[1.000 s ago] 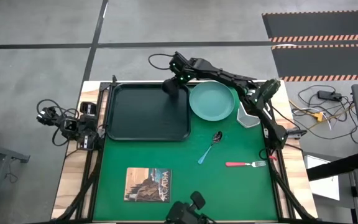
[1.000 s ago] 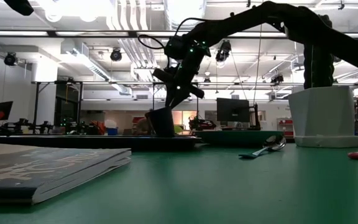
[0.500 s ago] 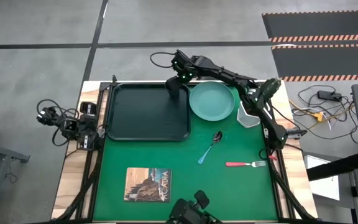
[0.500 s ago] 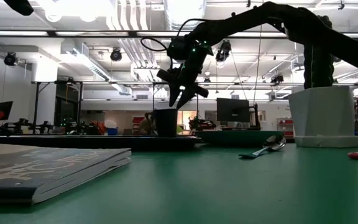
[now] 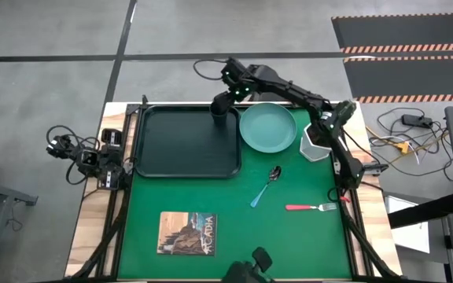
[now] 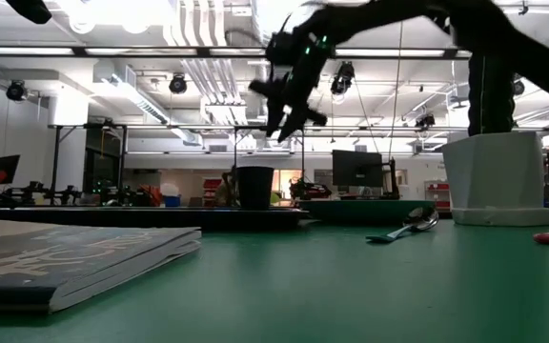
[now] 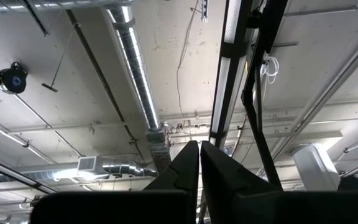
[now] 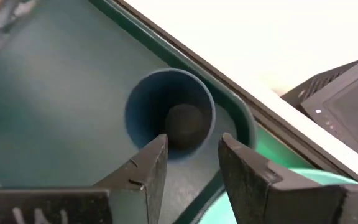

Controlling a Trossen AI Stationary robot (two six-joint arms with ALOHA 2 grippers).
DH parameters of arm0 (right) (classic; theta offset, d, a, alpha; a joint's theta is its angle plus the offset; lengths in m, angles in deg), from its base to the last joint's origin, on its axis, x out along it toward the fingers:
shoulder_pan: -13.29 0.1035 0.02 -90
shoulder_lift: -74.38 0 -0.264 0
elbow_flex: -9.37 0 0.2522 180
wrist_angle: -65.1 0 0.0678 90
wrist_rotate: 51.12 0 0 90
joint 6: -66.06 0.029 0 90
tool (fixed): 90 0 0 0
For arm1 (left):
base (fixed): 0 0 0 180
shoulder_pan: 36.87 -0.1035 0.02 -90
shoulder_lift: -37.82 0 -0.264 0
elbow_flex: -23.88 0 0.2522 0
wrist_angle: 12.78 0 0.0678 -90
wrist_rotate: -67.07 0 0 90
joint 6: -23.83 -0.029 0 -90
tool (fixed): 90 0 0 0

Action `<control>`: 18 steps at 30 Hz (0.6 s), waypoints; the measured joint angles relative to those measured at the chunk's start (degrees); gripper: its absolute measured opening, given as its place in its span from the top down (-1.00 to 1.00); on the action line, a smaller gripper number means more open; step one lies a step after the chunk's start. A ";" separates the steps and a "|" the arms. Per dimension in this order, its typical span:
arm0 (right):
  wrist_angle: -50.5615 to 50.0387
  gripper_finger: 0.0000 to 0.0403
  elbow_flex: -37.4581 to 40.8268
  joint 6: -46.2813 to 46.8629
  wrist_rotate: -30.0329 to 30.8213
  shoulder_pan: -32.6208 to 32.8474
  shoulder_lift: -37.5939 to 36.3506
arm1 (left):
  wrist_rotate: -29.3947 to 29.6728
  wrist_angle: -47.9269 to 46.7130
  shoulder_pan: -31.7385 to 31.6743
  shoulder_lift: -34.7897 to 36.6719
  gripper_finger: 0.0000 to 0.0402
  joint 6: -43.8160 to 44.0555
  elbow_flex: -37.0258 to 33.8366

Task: Pick and place plate/cup/fork/spoon on tray
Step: Put the green plate on the black tray

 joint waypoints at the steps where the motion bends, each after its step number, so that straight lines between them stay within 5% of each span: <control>1: -0.91 0.34 0.00 -0.32 0.11 0.73 -1.27 | 0.00 -0.02 0.00 -0.02 1.00 0.00 -0.02; 5: -3.10 0.34 0.31 -3.84 2.78 6.73 -6.76 | 0.00 -0.02 -0.01 -0.01 1.00 0.00 -0.01; 10: -3.41 0.34 5.04 -8.60 15.87 18.76 -14.39 | 0.00 -0.53 -0.01 0.00 1.00 0.00 -0.02; 18: 9.70 0.41 28.74 -10.44 24.21 37.82 -30.80 | -0.13 -1.07 0.00 -0.15 1.00 0.07 -0.02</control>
